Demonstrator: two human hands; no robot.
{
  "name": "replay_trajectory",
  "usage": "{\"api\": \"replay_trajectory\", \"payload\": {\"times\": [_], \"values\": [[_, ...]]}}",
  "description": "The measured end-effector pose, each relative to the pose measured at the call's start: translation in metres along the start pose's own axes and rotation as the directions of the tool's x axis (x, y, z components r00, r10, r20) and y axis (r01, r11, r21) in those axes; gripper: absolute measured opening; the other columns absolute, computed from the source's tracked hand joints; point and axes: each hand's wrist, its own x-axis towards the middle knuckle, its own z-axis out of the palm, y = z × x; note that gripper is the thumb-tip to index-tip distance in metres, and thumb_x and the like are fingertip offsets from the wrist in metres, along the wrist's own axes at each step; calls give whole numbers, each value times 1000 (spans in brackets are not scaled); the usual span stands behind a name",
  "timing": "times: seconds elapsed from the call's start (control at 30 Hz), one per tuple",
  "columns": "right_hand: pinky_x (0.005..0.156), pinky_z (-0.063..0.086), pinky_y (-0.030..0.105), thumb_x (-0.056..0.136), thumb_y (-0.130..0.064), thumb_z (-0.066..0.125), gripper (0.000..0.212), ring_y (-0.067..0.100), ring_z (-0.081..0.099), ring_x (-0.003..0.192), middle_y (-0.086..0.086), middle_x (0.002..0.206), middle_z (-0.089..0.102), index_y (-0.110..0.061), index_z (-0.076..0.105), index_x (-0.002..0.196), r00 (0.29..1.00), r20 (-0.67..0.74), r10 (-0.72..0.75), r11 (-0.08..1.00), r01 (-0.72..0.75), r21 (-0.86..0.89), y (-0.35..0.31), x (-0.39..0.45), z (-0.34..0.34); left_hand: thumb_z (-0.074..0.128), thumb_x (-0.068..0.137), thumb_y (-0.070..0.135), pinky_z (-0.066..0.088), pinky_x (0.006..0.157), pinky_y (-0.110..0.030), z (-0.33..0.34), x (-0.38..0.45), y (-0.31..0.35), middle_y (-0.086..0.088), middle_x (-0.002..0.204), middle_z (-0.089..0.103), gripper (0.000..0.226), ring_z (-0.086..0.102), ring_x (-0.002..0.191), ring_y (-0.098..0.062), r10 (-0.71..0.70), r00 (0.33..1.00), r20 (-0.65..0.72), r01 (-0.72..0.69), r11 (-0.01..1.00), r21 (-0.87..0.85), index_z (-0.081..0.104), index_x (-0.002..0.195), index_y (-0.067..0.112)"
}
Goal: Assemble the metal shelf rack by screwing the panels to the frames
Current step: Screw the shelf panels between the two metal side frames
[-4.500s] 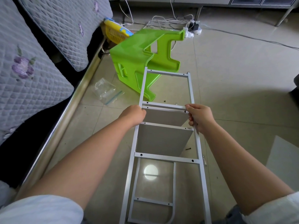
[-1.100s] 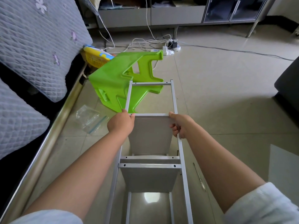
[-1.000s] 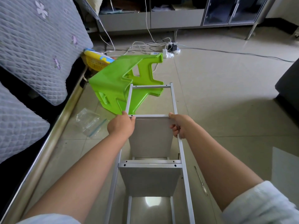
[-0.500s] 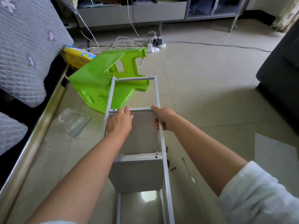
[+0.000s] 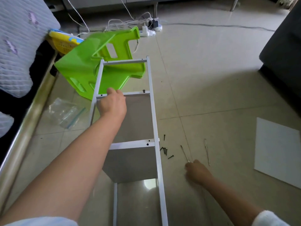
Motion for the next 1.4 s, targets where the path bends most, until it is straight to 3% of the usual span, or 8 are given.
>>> {"api": "replay_trajectory", "payload": {"times": [0.07, 0.27, 0.43, 0.6, 0.77, 0.87, 1.03, 1.4], "values": [[81, 37, 28, 93, -20, 40, 14, 29, 47, 112, 10, 121, 43, -24, 49, 82, 997, -67, 44, 995, -38, 92, 7, 4, 22, 35, 101, 15, 48, 80, -44, 1, 2, -2, -19, 124, 41, 30, 59, 103, -37, 13, 1000, -20, -12, 1000, 20, 43, 127, 1], [87, 43, 32, 96, -17, 32, 28, 28, 46, 110, 12, 121, 43, -10, 46, 120, 978, -208, 23, 998, -36, -58, 9, 20, 38, 35, 100, 9, 48, 80, -45, 10, 5, -4, -21, 121, 48, 27, 59, 103, -40, 53, 998, -45, -49, 996, 76, 41, 125, -1], [68, 38, 30, 91, -11, 42, 12, 32, 55, 92, 17, 101, 55, -7, 50, 98, 937, -324, 130, 971, -54, 232, -7, 14, 15, 31, 102, 11, 48, 78, -43, 11, 3, -9, -18, 120, 50, 27, 60, 103, -38, 129, 990, -55, -121, 984, 128, 41, 125, 1], [50, 28, 24, 90, -7, 48, 10, 17, 42, 63, -4, 66, 42, -9, 45, 81, 768, -630, 114, 811, 295, 505, -59, -22, -82, 31, 103, 21, 46, 74, -39, 2, 3, -21, -17, 122, 42, 31, 61, 96, -36, 188, 981, -56, -182, 979, 97, 46, 127, 8], [66, 34, 23, 94, -11, 48, 16, 21, 51, 72, 3, 78, 53, -1, 59, 98, 474, -880, -17, 656, 669, 348, -128, -68, -179, 35, 100, 12, 45, 71, -37, -10, 7, -25, -12, 123, 39, 28, 61, 100, -33, 224, 975, -1, -222, 967, 128, 48, 125, 12], [63, 30, 28, 95, -8, 45, 20, 23, 46, 62, -2, 62, 46, 7, 57, 101, 394, -897, -201, 655, 735, 176, -159, -82, -206, 32, 96, 3, 47, 82, -39, -13, 6, -25, -10, 123, 48, 31, 58, 110, -31, 274, 962, 14, -274, 953, 127, 47, 122, 9], [70, 38, 36, 97, -18, 42, 25, 35, 55, 87, 19, 93, 62, 1, 54, 108, 415, -773, -480, 751, 650, -117, -180, -87, -229, 29, 96, 3, 47, 86, -39, -9, 5, -27, -9, 121, 54, 32, 58, 112, -30, 326, 945, -19, -319, 935, 157, 49, 120, 8], [59, 31, 27, 96, -15, 42, 21, 21, 42, 66, -4, 62, 43, 0, 54, 104, 516, -672, -531, 785, 598, -161, -178, -83, -240, 29, 94, -2, 47, 82, -36, 0, 7, -29, -11, 117, 54, 31, 60, 109, -30, 359, 932, -52, -350, 928, 130, 46, 119, 5]]}}
